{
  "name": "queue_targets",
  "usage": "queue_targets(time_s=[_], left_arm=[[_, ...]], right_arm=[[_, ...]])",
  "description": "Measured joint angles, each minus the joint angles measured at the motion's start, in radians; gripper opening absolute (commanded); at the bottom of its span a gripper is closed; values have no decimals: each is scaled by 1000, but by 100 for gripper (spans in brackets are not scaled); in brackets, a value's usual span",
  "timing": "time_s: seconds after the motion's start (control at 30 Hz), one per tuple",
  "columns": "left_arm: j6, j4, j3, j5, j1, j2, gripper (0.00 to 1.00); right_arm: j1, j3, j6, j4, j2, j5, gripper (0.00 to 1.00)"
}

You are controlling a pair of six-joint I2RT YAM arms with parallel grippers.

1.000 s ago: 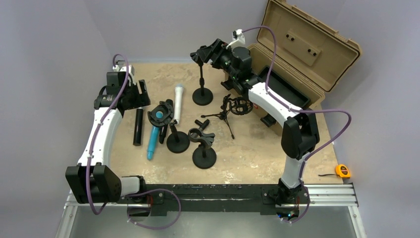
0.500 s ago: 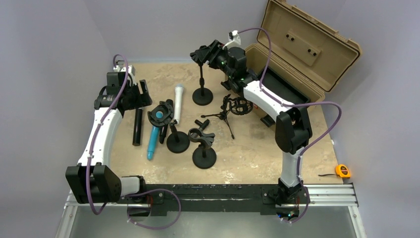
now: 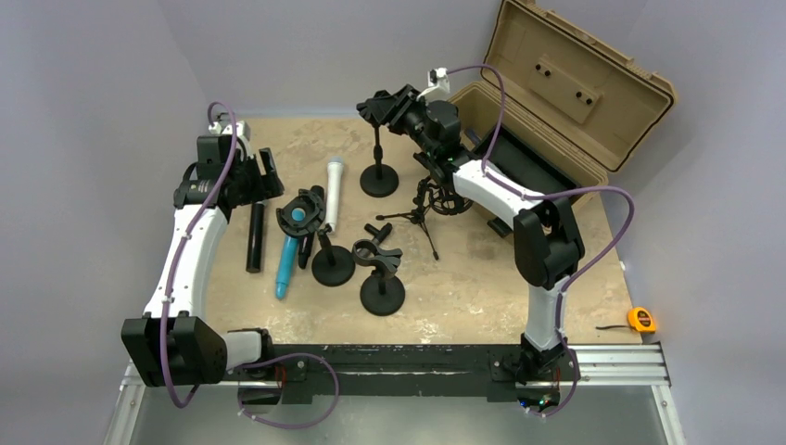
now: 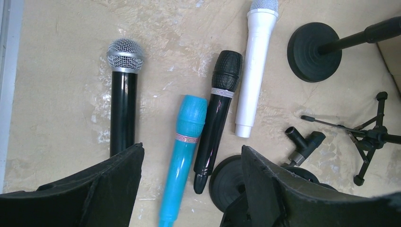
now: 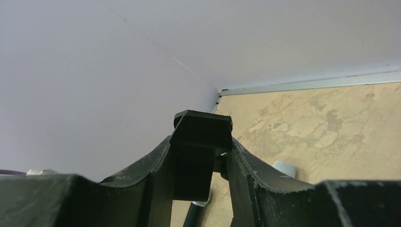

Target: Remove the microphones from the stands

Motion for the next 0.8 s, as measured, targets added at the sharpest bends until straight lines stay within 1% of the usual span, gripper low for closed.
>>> queue_targets(time_s=[0.23, 0.53, 0.8], left_arm=[[-2, 0, 0, -1, 0, 0, 73], [-2, 8, -5, -2, 0, 0, 73], [-2, 12, -14, -2, 0, 0, 73]], right_arm=[[0, -79, 10, 90, -1, 2, 37], [0, -86, 8, 135, 16, 5, 38], [0, -132, 9, 159, 36, 9, 39]])
